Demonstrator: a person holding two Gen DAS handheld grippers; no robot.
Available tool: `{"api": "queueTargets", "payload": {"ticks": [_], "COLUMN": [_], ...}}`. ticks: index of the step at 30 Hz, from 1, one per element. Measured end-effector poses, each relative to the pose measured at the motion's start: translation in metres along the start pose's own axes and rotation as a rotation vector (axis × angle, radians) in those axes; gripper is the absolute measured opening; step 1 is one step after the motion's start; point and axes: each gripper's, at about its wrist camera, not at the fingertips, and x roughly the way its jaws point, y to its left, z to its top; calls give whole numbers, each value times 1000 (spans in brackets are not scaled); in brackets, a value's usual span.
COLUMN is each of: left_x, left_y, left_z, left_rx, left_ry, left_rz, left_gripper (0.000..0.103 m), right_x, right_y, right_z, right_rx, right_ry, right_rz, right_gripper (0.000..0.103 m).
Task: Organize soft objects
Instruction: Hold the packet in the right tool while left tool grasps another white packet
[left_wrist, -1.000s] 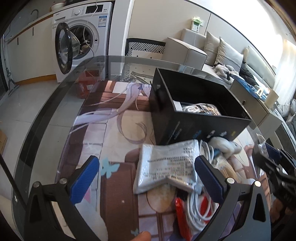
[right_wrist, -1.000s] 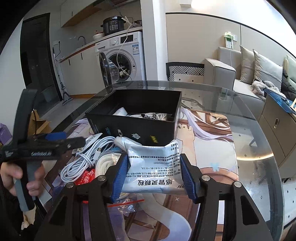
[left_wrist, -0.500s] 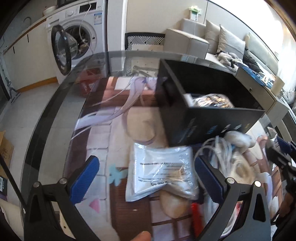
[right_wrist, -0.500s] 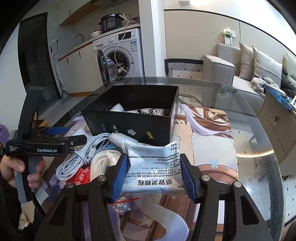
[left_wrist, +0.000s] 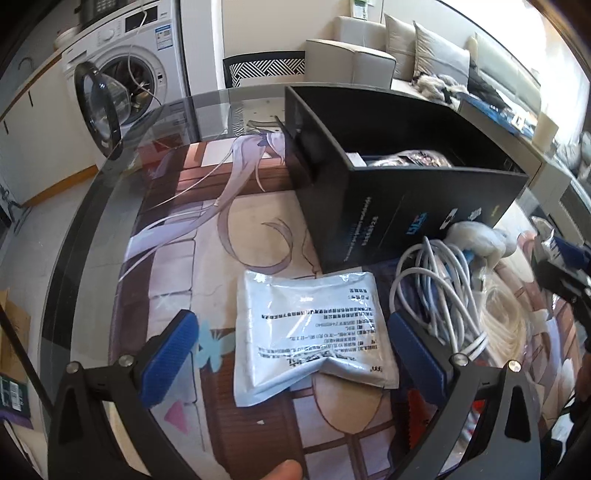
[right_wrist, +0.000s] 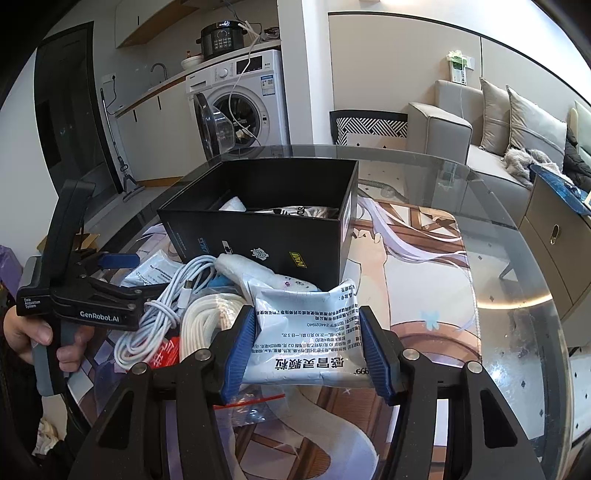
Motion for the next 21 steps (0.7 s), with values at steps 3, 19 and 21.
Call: {"api": "queueTargets", "payload": {"ticks": [3, 19, 21], "left_x": [0, -1, -2], "left_y": [2, 9, 8], "left_z": [1, 0, -1], "left_rx": [-4, -4, -3], "left_ry": [2, 17, 10], "left_rz": [7, 7, 5], "left_gripper": [103, 103, 99], "right_x": [0, -1, -2], "right_y": [0, 2, 3], "right_z": [0, 0, 0], "right_rx": [0, -9, -11], "right_ry": [-1, -5, -6], "right_rz": [-1, 0, -1], "right_gripper": [56, 56, 56]}}
